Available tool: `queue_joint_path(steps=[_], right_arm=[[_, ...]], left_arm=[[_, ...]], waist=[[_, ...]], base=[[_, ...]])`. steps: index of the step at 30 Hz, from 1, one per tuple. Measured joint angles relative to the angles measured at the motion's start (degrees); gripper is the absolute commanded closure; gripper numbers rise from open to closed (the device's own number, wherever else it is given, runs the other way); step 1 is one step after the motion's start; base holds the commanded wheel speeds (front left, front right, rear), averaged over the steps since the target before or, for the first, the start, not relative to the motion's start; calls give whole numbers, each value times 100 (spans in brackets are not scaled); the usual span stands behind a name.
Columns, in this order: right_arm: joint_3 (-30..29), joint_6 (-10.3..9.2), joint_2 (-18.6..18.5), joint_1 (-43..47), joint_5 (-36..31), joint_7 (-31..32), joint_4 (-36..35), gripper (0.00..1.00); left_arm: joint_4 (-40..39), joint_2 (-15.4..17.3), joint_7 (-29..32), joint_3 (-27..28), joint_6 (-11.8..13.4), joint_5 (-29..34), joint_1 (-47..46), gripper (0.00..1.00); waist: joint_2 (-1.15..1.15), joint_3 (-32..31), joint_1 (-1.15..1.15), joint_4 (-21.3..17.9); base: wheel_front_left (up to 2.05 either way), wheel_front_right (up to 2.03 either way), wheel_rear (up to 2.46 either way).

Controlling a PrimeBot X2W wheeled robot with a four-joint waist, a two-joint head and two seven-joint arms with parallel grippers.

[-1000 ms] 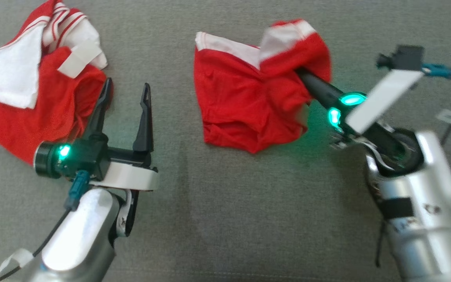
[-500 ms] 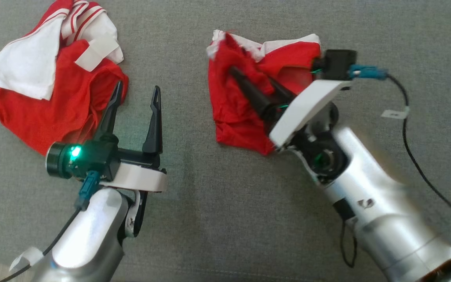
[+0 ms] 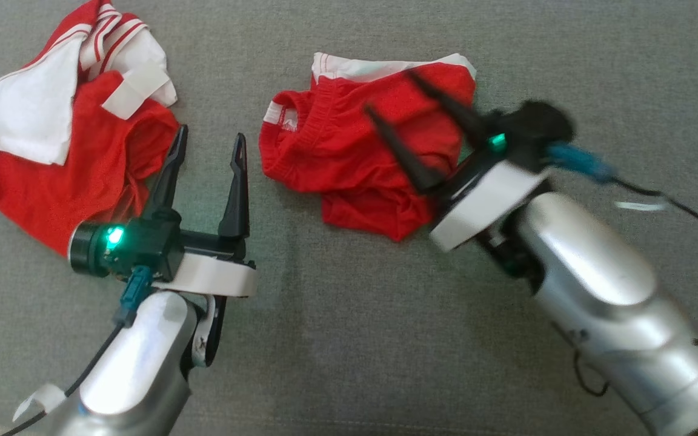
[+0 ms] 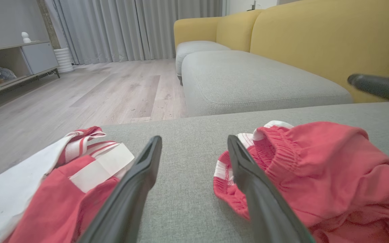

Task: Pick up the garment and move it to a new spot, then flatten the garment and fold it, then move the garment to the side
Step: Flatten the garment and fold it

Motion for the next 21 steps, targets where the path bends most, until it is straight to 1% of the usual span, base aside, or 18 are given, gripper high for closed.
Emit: queue_joint_path(steps=[2,8,10,13,16,21], right_arm=[[-498,0,-51,138,-224,-162,-158,0],[-2452,0,-76,1038,-823,-259,-687,0],[-3030,0,-53,1394,-1001,-133,-906,0],[-3717,0,32,1908,-1215,74,-1284,0],[-4074,0,213,2379,-1354,302,-1651,0],[-4168,0,527,2975,-1424,650,-2072,0]], left_arm=[[-12,18,-31,18,8,1,3,0],[-144,163,-32,191,163,1,26,0],[-183,240,-32,230,194,1,49,0],[-253,345,-31,323,278,1,157,0],[-332,474,-21,360,354,1,294,0],[-435,635,122,368,415,1,572,0]], waist=[[0,-14,0,-33],[0,-65,0,-180],[0,-97,0,-238],[0,-167,0,-311],[0,-269,0,-383],[0,-530,0,-495]], base=[[0,0,0],[0,0,0],[0,0,0],[0,0,0],[0,0,0],[0,0,0]])
